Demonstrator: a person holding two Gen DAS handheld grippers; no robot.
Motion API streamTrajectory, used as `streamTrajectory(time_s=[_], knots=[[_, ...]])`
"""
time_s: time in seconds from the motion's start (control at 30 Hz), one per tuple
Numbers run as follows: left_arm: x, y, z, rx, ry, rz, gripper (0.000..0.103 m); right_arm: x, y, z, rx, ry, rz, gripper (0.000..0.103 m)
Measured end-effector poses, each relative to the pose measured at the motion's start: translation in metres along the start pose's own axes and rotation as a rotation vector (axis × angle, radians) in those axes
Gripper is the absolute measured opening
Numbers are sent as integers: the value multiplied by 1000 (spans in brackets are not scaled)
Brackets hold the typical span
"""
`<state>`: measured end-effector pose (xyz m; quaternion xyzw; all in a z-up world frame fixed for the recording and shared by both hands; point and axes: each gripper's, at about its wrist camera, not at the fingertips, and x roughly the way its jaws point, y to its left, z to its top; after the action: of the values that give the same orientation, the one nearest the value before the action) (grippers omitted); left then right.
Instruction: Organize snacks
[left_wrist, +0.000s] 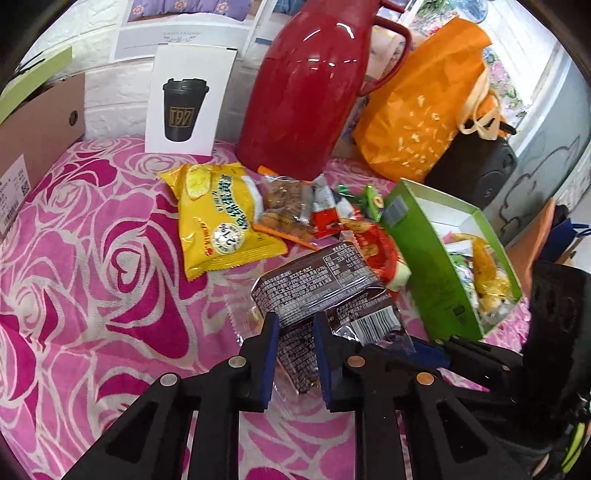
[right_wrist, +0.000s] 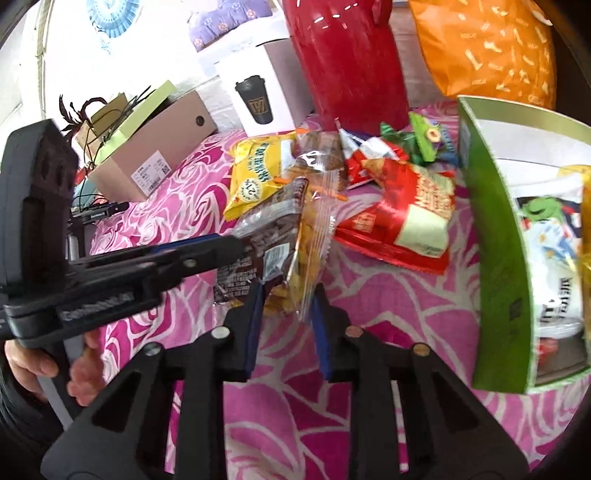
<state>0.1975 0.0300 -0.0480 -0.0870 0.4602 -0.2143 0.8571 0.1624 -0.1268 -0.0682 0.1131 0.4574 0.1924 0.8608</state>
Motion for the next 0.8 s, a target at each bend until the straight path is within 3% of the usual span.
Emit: streamTrajectory(time_s=[0.13,0.23,0.27,0.43,0.57,0.63,0.67,0.8], knots=[[2,-3,-6,8,27,11,28,-7,-25,-17,78,15,-5,30],[13,-6,-11,-3,65,-8,55,-12,-34,-27,103,16,-37,42],[16,-7,-12,-5,73,-20,58,-13,-35,-28,102,14,-38,44],[30,-17,-13,-3,105,-55,60,-18,-32,-26,68,-5,-54,45],[37,-28,-9,20,109,-66,60,-13,-37,-24,98,-12,-48,52],[45,-33,-9,14,121,-74,56,-10,-41,-26,123,-15,-27,47],[47,-34,-10,5,121,-83,46,-10,-42,-27,134,-19,-16,43],[42,-46,-14,-9,110,-108,40,-21,-41,-29,136,-23,-25,35]])
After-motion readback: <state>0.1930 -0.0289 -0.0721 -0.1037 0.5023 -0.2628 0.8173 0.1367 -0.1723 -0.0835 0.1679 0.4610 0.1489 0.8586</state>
